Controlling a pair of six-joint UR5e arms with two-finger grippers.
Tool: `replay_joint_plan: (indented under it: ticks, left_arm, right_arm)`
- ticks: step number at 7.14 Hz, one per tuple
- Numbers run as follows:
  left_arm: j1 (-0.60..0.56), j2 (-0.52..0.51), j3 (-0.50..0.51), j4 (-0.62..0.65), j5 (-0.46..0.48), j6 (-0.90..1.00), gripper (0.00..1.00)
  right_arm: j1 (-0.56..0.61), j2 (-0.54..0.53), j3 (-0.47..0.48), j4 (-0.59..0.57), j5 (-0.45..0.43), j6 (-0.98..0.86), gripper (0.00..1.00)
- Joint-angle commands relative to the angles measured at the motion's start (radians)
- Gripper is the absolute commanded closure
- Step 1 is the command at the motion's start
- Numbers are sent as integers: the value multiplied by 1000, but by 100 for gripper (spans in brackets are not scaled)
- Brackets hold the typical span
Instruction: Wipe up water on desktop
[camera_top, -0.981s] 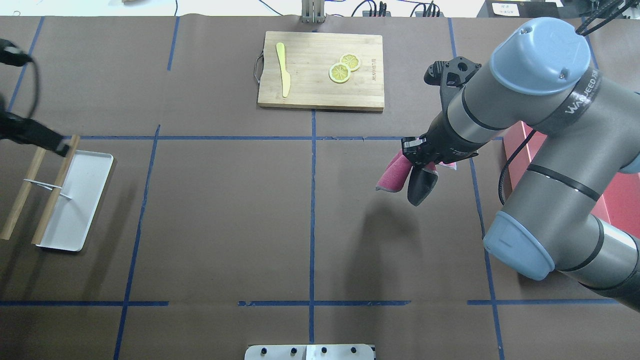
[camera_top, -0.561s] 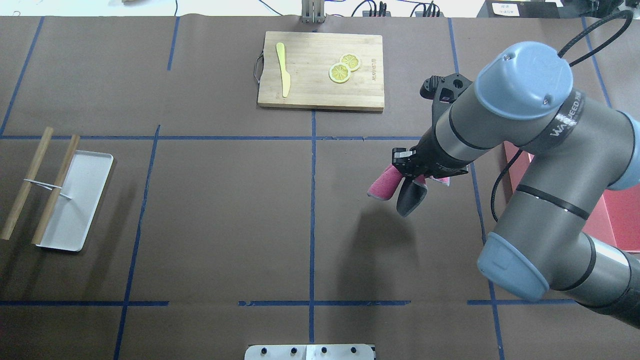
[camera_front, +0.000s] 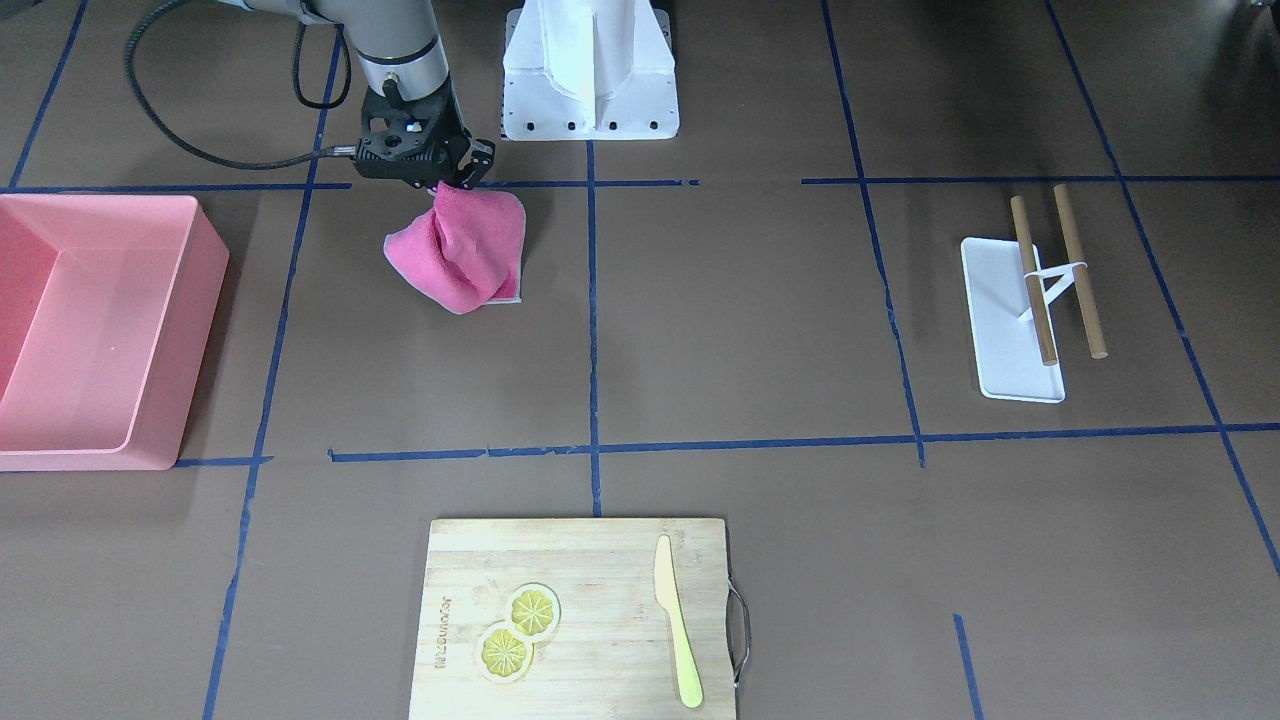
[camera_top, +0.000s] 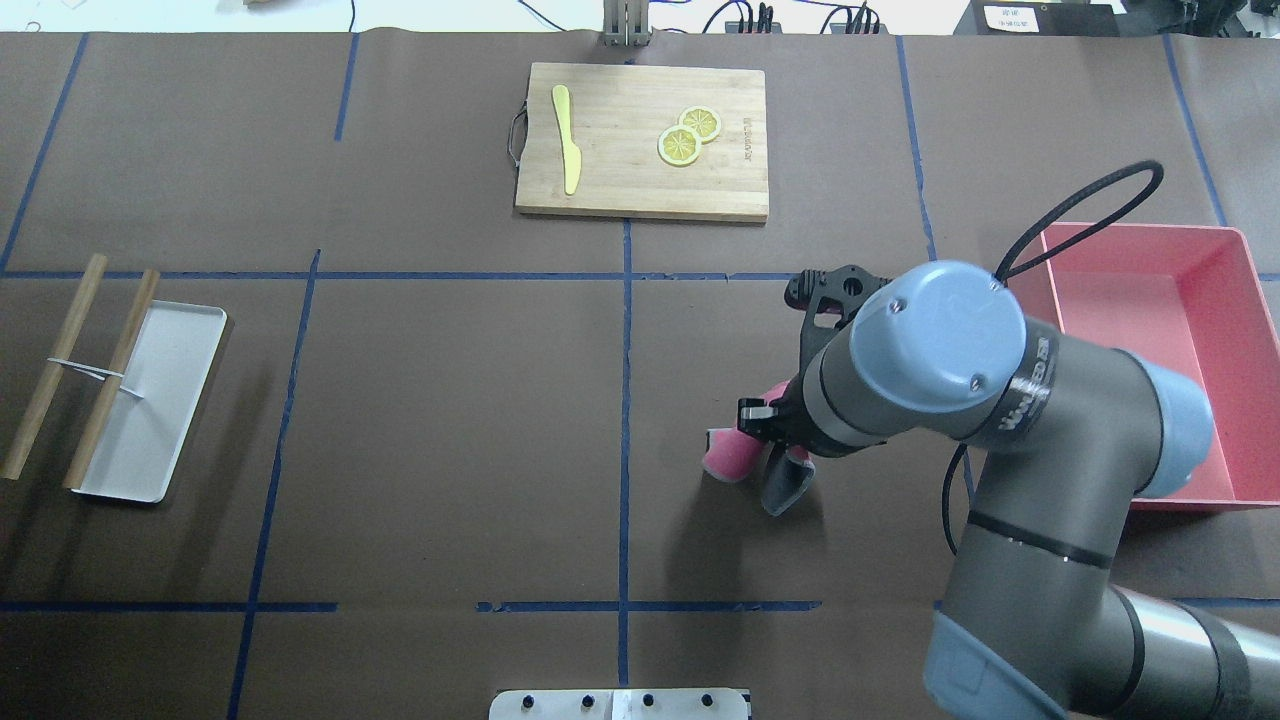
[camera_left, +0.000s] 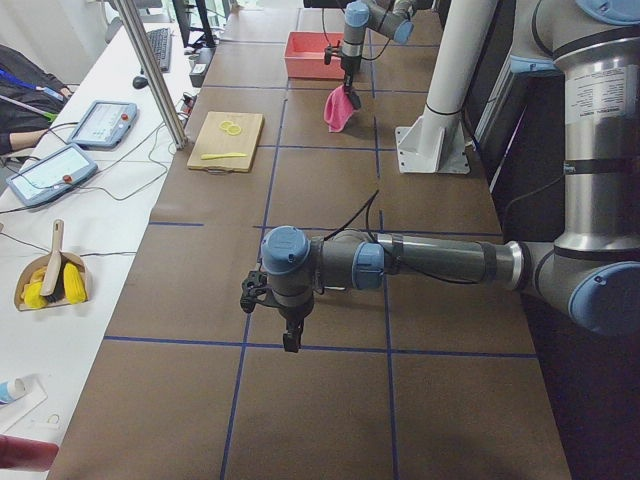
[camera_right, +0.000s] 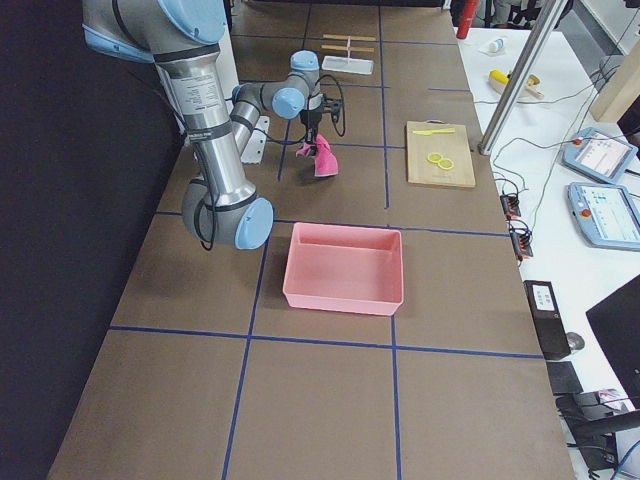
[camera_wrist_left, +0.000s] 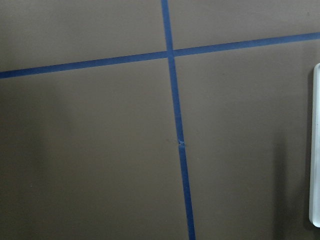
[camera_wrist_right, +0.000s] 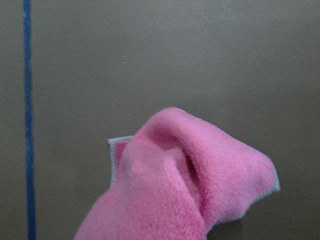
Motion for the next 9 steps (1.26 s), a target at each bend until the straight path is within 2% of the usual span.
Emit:
replay_joint_plan:
  ticks: [1,2,5,7,9]
  left_arm:
    - [-2,-1,5,-1,0,-2,0]
    - [-2,-1,3,-1,0,-2,0]
    - [-4,2,3,-1,0,-2,0]
    - [-2,2,2,-1,-2,-2,0]
    - [-4,2,-4,0,-2,-2,0]
  right_arm:
    - [-21,-52,-42,0,-14,-14,100]
    - [8,-77,-39,0,-5,-63,100]
    - [189,-219,-47,-3,15,-370,100]
    - [249,-279,-41,-1,41,-467,100]
    - [229,-197,-61,-1,63,-370,100]
